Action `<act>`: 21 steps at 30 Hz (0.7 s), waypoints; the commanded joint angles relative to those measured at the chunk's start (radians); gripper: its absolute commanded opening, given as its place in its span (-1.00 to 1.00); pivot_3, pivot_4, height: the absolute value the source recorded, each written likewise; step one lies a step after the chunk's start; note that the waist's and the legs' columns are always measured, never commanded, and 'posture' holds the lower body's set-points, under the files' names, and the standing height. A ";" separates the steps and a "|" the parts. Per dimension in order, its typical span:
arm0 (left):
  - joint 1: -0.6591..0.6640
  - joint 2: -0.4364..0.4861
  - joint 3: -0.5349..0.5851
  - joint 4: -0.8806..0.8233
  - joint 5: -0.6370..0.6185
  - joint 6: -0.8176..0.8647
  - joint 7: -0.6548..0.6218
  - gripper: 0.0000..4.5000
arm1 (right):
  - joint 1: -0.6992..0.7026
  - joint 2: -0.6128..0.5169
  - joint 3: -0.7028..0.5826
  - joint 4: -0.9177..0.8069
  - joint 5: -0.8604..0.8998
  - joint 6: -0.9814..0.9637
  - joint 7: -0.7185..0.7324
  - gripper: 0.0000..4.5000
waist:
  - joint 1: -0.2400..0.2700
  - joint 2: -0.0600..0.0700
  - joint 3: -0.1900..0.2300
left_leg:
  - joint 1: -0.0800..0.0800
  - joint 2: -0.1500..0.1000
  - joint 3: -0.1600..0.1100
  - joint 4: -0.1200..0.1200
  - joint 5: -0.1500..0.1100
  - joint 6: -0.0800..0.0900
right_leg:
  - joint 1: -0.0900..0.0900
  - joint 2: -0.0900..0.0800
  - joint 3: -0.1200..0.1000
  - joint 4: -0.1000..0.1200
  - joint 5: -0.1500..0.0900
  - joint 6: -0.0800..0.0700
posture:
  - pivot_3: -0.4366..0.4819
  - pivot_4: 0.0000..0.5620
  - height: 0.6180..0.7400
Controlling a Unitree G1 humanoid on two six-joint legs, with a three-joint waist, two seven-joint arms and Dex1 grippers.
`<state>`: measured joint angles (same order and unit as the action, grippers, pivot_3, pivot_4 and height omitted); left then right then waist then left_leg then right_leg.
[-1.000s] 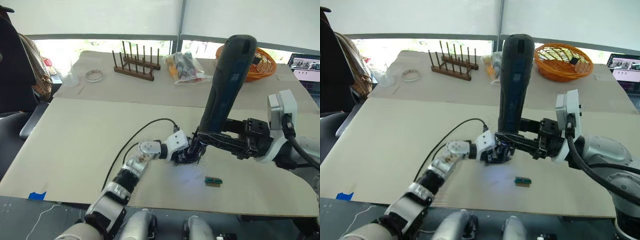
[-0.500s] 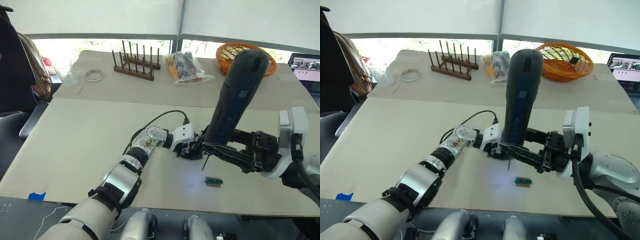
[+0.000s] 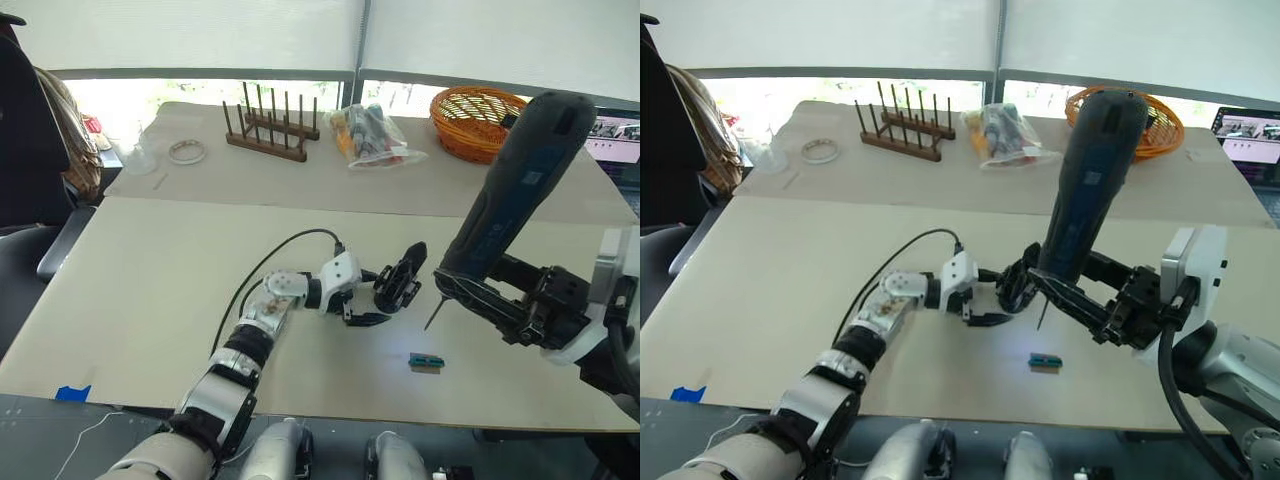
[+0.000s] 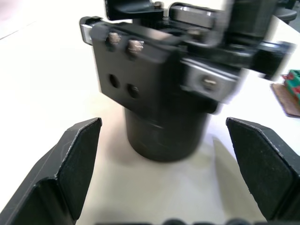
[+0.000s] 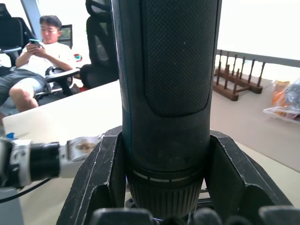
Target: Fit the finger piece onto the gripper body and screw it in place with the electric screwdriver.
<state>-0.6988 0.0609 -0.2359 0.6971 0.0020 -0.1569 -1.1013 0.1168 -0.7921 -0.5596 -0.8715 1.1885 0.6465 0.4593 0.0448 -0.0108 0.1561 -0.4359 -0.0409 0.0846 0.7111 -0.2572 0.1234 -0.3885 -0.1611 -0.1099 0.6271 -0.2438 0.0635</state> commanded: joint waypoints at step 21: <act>0.162 0.335 -0.116 -0.651 -0.274 0.332 -0.393 1.00 | 0.150 0.013 -0.084 -0.067 -0.011 -0.082 0.033 -0.13 | 0.008 0.003 0.000 | 0.005 0.000 -0.001 -0.001 0.000 -0.001 | 0.001 0.002 0.004 -0.003 -0.001 0.000 | -0.05 -0.47 1.00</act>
<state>-0.5306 0.4118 -0.3319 0.0994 -0.2400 0.1548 -1.4847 0.2652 -0.7944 -0.6190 -0.9047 1.1995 0.6296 0.4869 0.0525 -0.0080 0.1565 -0.4307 -0.0415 0.0833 0.7103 -0.2571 0.1222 -0.3880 -0.1585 -0.1035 0.6240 -0.2444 0.0637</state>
